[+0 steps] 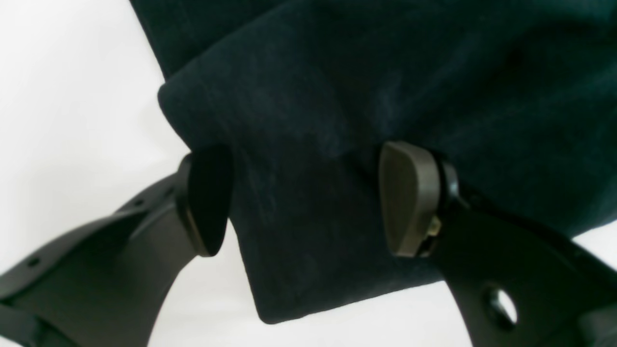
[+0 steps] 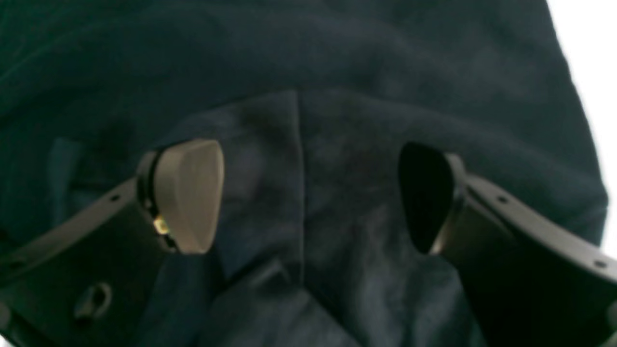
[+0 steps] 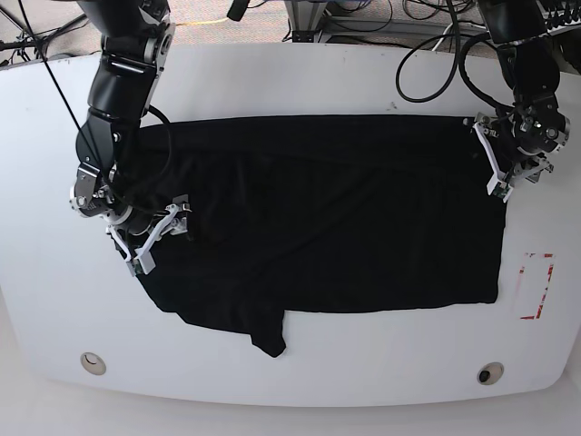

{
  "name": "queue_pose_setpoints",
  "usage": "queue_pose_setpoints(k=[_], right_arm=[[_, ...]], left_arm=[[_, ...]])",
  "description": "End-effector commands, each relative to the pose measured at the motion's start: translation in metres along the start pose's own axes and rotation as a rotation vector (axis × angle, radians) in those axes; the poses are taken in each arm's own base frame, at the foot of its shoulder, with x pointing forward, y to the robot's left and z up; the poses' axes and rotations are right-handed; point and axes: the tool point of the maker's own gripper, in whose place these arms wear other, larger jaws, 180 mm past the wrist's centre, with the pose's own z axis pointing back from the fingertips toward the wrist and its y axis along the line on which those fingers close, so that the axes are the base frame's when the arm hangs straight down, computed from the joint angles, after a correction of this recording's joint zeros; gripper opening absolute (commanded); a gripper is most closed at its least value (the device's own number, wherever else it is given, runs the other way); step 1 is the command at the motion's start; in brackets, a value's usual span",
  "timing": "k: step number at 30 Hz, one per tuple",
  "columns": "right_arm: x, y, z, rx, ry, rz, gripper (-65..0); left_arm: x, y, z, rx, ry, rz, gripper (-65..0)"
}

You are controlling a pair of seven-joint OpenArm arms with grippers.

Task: Fold the T-shirt properly
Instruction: 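Release with the right gripper and regrasp the shirt edge nearer the sleeve, then pull the shirt edge with both grippers to straighten it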

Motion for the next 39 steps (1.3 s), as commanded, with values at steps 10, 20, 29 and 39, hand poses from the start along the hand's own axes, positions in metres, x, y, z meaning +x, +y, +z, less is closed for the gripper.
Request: queue_pose_setpoints(k=[10,20,29,39], right_arm=[[0.017,0.024,-0.017,0.071,-0.029,0.021,-10.6],[0.015,0.051,-0.029,0.124,-0.016,0.046,-20.0],[0.019,0.052,-0.028,0.124,-0.020,0.055,-65.0],[0.057,0.054,-0.005,0.080,-0.086,0.158,-65.0]], left_arm=[[0.009,0.008,0.005,0.023,-0.024,-0.008,-21.1],[0.009,0.010,0.006,0.028,-0.024,-0.006,-21.1],[0.009,0.009,0.006,0.026,-0.024,-0.009,-21.1],[0.009,0.008,0.005,0.025,-0.024,-0.010,-21.1]])
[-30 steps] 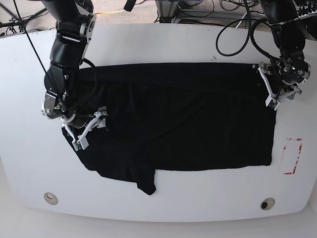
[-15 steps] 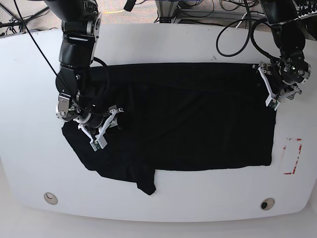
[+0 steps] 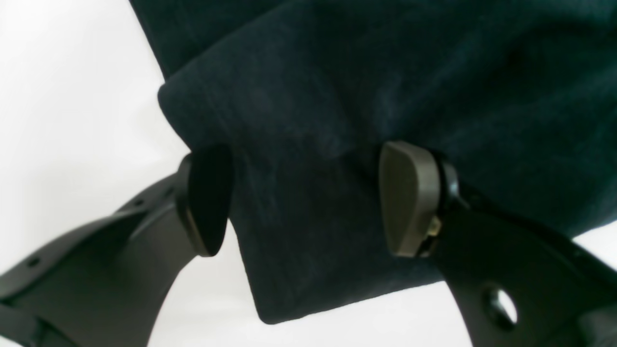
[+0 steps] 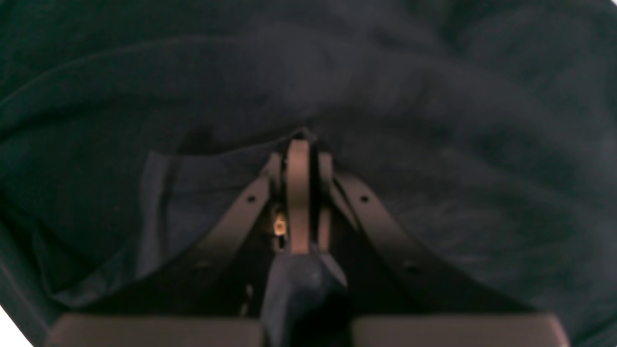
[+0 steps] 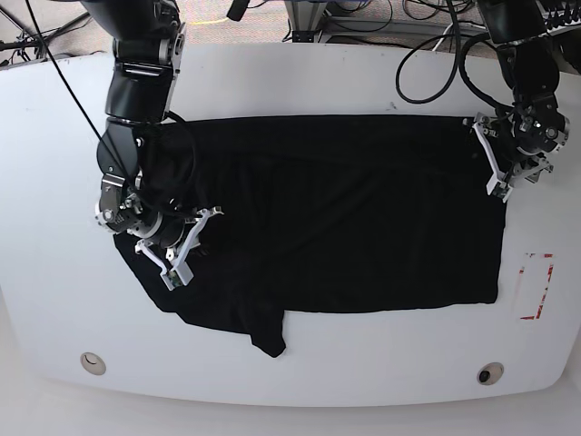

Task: Fold the T-shirt properly
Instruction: 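Pull the shirt edge with both grippers to straighten it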

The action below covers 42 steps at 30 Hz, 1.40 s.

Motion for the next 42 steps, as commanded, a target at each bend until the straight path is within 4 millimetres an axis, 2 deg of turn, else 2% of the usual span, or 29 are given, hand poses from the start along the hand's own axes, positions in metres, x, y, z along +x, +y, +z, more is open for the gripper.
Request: queue_pose_setpoints(k=[1,9,12,13,16,20,21,23,24,27,29,31,34,37,40,42], right_arm=[[0.045,-0.004,0.013,-0.018,-0.105,0.056,-65.0],[0.080,-0.009,0.020,-0.033,-0.156,0.086,-65.0],[0.083,-0.010,0.020,-0.034,-0.162,0.088,-65.0],[0.088,-0.010,0.021,-0.035,-0.170,0.092,-62.8],[0.090,-0.011,0.022,-0.036,-0.173,0.093,-49.1],[0.088,-0.013,0.022,-0.042,-0.169,0.094,-17.4],[0.088,-0.015,0.024,-0.046,-0.168,0.093,-11.7],[0.082,-0.017,0.025,-0.052,-0.159,0.090,-2.9],[0.077,-0.024,0.028,-0.068,-0.145,0.096,-1.1],[0.071,-0.036,0.035,-0.092,-0.128,0.103,-1.7],[0.058,-0.041,0.036,-0.102,-0.096,0.101,-5.4],[0.044,-0.048,0.043,-0.119,-0.056,0.107,-10.6],[0.031,-0.044,0.056,-0.146,-0.013,0.146,-17.6],[0.017,-0.040,0.086,-0.213,-0.016,0.162,-26.5],[0.008,-0.035,0.103,-0.253,-0.024,0.146,-36.3],[-0.006,-0.037,0.116,-0.284,-0.009,0.130,-44.1]], left_arm=[[0.009,0.009,0.005,0.025,-0.023,-0.009,-21.1],[0.007,0.008,0.004,0.022,-0.019,-0.007,-21.1],[0.008,0.008,0.005,0.023,-0.021,-0.008,-21.1],[0.008,0.008,0.005,0.023,-0.021,-0.008,-21.1],[0.008,0.009,0.005,0.025,-0.021,-0.009,-21.1],[0.009,0.009,0.005,0.026,-0.023,-0.009,-21.1],[0.009,0.009,0.005,0.026,-0.023,-0.009,-21.1],[0.009,0.010,0.006,0.028,-0.023,-0.011,-21.1],[0.010,0.010,0.006,0.028,-0.025,-0.011,-21.1],[0.011,0.011,0.006,0.030,-0.029,-0.011,-21.1],[0.018,0.015,0.007,0.038,-0.043,-0.010,-21.1],[0.020,0.016,0.007,0.040,-0.043,-0.010,-21.1],[0.025,0.018,0.014,0.056,-0.051,-0.021,-21.1],[0.038,0.020,0.031,0.099,-0.070,-0.057,-21.1],[0.045,0.012,0.034,0.094,-0.086,-0.053,-21.1],[0.045,0.006,0.031,0.083,-0.088,-0.043,-21.1]])
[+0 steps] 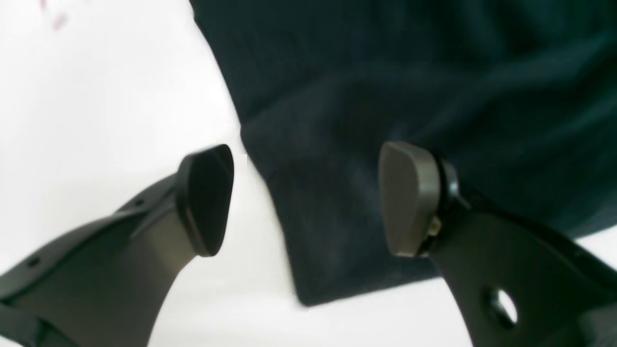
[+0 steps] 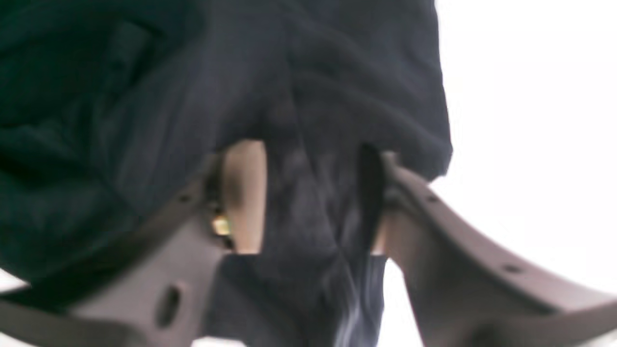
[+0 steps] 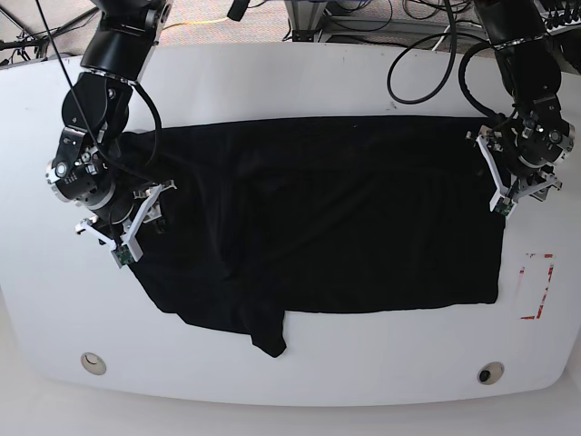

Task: Fold the T-shirt properly
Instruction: 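Pull the shirt edge with both grippers to straighten it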

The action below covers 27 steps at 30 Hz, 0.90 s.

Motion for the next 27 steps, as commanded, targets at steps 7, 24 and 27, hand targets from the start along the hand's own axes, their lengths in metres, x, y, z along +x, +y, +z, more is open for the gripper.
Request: queue_pose_setpoints(k=[7,24,27], right_arm=[[-0.055,-0.013,0.036,-0.083,0.069,-0.049,-40.1],[-0.141,-0.020,0.019,-0.053,0.179,-0.289,-19.8],[-0.144,-0.020,0.015,-0.045,0.182,-0.307,-25.4]], left_arm=[[-0.008,-0.017,-0.001,-0.030,0.004,0.016,-21.1],[-0.038,-0.037,-0.014,-0.094,0.017,0.053,-21.1],[-0.044,-0.040,-0.018,-0.109,0.035,0.064,-21.1]])
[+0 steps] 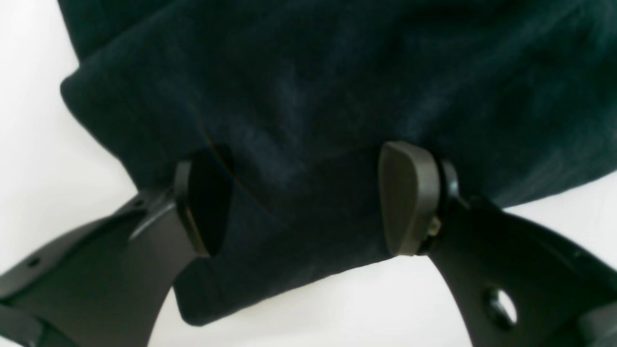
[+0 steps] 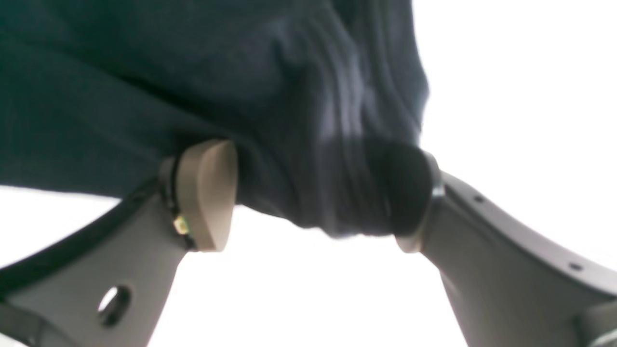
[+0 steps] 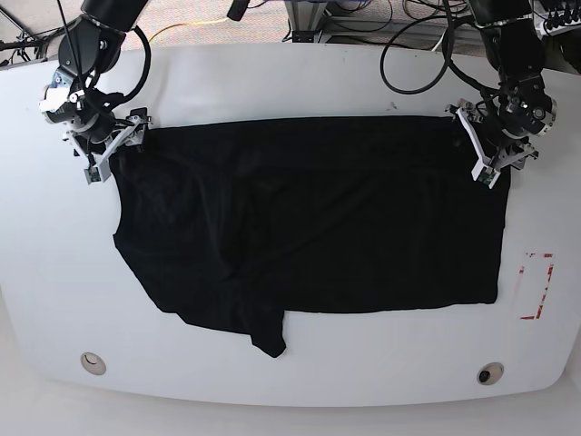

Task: Fold the T-shirt properly
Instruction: 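Pull the shirt edge with both grippers to straighten it, then hold the shirt edge with both grippers and open the right gripper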

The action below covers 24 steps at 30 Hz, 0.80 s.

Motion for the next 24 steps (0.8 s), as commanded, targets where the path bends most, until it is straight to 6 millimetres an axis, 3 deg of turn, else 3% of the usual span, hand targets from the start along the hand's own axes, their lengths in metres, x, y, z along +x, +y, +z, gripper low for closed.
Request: queue_pose_setpoints(k=[1,5,7,9,15,21,24], right_arm=[[0.007,-0.006,0.002,-0.008,-0.014,0.005,-31.1],[0.005,-0.005,0.001,-0.005,-0.010,0.002,-53.0],[0.004,-0.005,0.002,-0.006,-0.005,0.004,-59.0],[-0.007,-0.004,0.004,-0.007,0.016,0.006,-59.8],[-0.014,-0.001,0.023,-0.037,0.015,0.059,-60.1],[-0.040,-0.004,0.051,-0.093,0.056,0.070,-60.1],[-0.058,-0.017,0.067,-0.142,0.115,0.049,-60.1]], left_arm=[[-0.005,0.004,-0.001,0.009,0.024,-0.004,-21.1],[-0.011,0.002,-0.003,0.001,0.039,0.002,-23.7],[-0.014,0.005,-0.003,0.006,0.048,-0.004,-27.1],[-0.025,0.008,0.000,0.009,0.075,-0.016,-30.1],[-0.037,0.010,0.009,0.022,0.101,-0.043,-30.6],[-0.053,0.001,0.027,0.031,0.122,-0.094,-30.6],[-0.066,-0.007,0.035,0.022,0.148,-0.111,-30.6]])
